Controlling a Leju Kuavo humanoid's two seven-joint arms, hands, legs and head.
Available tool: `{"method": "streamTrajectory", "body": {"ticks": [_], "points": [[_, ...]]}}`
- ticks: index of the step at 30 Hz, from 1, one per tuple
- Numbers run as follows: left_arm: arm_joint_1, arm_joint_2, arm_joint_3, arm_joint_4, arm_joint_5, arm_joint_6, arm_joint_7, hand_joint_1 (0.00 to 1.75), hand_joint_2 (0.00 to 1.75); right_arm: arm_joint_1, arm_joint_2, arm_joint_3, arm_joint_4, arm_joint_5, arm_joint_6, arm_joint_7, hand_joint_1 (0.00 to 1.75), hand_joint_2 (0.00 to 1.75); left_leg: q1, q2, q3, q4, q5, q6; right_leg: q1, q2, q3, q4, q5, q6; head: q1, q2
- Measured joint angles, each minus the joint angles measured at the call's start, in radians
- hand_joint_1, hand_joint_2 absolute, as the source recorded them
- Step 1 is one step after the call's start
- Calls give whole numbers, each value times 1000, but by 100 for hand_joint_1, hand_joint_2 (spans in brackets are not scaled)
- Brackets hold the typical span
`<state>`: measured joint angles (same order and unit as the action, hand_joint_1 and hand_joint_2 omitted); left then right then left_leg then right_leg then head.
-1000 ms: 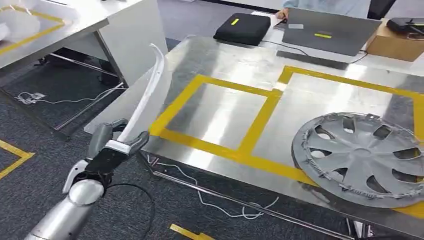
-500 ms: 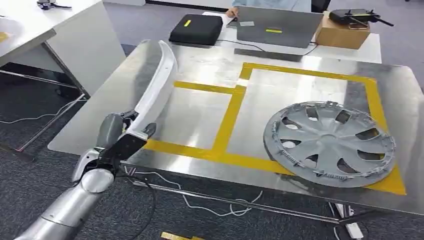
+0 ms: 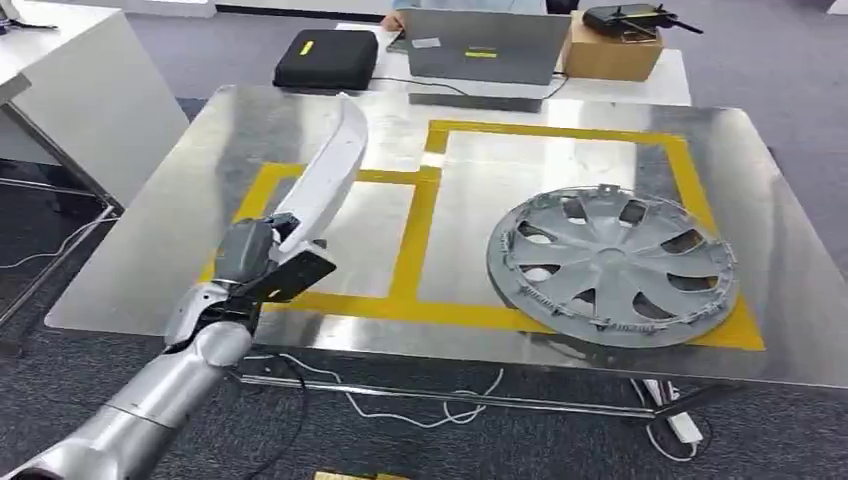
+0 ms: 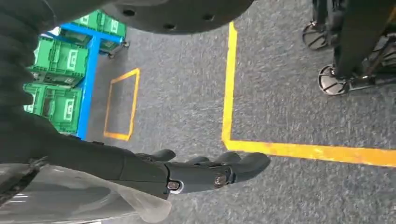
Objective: Take the parts from the cabinet and place them on the table.
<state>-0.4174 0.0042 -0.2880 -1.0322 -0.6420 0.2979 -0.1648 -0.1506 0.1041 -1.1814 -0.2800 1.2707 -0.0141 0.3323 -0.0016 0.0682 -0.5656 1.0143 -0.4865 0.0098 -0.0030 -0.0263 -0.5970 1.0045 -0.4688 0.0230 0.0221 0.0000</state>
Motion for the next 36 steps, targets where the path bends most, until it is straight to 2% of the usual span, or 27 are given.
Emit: {"method": "streamTrajectory", "body": {"ticks": [2,3,4,5,6,7,8,9,10,11,12,13,14,15,16,17,21,26,27,36], "points": [[-10,-5,-4,14,-10,3,7,175,175,1,0,1,0,-2,0,0,0,175,0,5,7,-2,-4,-12,-2,6,4,-5,0,-9,0,0],[-16,-6,-5,23,-20,5,16,175,175,1,0,4,0,-4,1,3,0,175,5,-14,4,12,-17,-19,-8,7,10,-9,2,-13,0,0],[-27,-6,-8,38,-34,6,27,175,175,-2,0,8,0,-5,2,2,0,175,5,-38,-18,56,-44,-23,-10,8,12,-9,0,-17,-8,0],[-37,-6,-11,57,-50,7,41,175,175,-6,0,10,0,-5,2,2,0,175,8,-51,-58,141,-85,-27,-10,11,13,-9,-1,-22,-8,0],[-41,-6,-13,74,-62,7,52,175,175,-9,0,12,0,-5,3,2,0,175,9,-55,-95,215,-114,-30,-10,15,15,-9,-3,-24,-9,0],[-42,-7,-16,94,-74,7,62,175,175,-10,0,17,0,-5,4,1,0,175,9,-56,-131,283,-133,-32,-9,21,17,-8,-4,-27,-9,0],[-42,-9,-20,110,-87,7,72,175,175,-11,0,20,0,-5,4,2,0,175,10,-56,-147,305,-125,-32,-9,27,20,-8,-6,-27,-9,0],[-47,-13,-23,127,-101,8,83,175,175,-11,0,25,0,-5,5,2,0,175,10,-56,-143,286,-95,-31,-9,34,24,-8,-8,-27,-9,0],[-57,-16,-27,149,-119,9,98,175,175,-11,0,30,1,-5,7,2,0,175,10,-57,-123,226,-46,-28,-9,39,29,-6,-11,-25,-10,0],[-73,-19,-30,178,-142,11,120,175,175,-12,0,35,2,-5,9,6,0,175,10,-59,-87,133,15,-23,-9,43,35,-5,-16,-22,-10,0],[-88,-23,-34,200,-162,16,140,175,175,-13,2,39,3,-6,11,9,0,175,10,-64,-56,51,58,-17,-9,45,39,-5,-20,-19,-10,0],[-105,-24,-37,230,-187,27,159,175,175,-16,3,45,5,-8,13,9,0,175,6,-73,-45,37,42,-13,-4,46,37,-3,-22,-14,-8,0],[-120,-27,-41,256,-206,36,171,175,175,-20,3,50,6,-10,13,9,0,175,6,-72,-36,8,36,-9,-4,50,31,1,-23,-9,-8,0],[-127,-34,-44,277,-216,41,173,175,175,-23,3,54,6,-13,14,9,0,175,8,-72,-40,6,38,-10,-5,50,27,3,-23,-7,-6,0],[-132,-37,-45,296,-225,45,174,175,175,-24,3,58,6,-14,14,9,0,175,6,-71,-39,6,38,-13,-5,50,26,1,-24,-16,-8,0],[-140,-37,-45,317,-231,48,179,175,175,-23,3,60,6,-15,14,9,0,175,5,-72,-40,6,37,-12,-6,49,27,0,-24,-16,-6,0],[-159,-38,-48,370,-276,57,214,175,175,-23,3,70,9,-22,16,13,0,175,2,-75,-40,6,36,-7,-8,45,33,-7,-22,-12,-7,0],[-162,-24,-51,427,-334,61,234,175,175,-21,3,82,10,-31,21,14,0,175,1,-75,-40,6,35,-2,-9,46,33,-11,-20,-1,-7,0],[-162,-20,-51,436,-341,63,234,0,175,-21,3,83,10,-32,22,14,0,0,1,-75,-40,6,35,-1,-9,45,33,-11,-20,-1,-8,0],[-147,-2,-52,460,-349,83,206,0,175,-21,3,91,10,-42,25,14,0,0,4,-75,-38,6,36,-1,-6,45,33,-9,-20,-1,-8,0]]}}
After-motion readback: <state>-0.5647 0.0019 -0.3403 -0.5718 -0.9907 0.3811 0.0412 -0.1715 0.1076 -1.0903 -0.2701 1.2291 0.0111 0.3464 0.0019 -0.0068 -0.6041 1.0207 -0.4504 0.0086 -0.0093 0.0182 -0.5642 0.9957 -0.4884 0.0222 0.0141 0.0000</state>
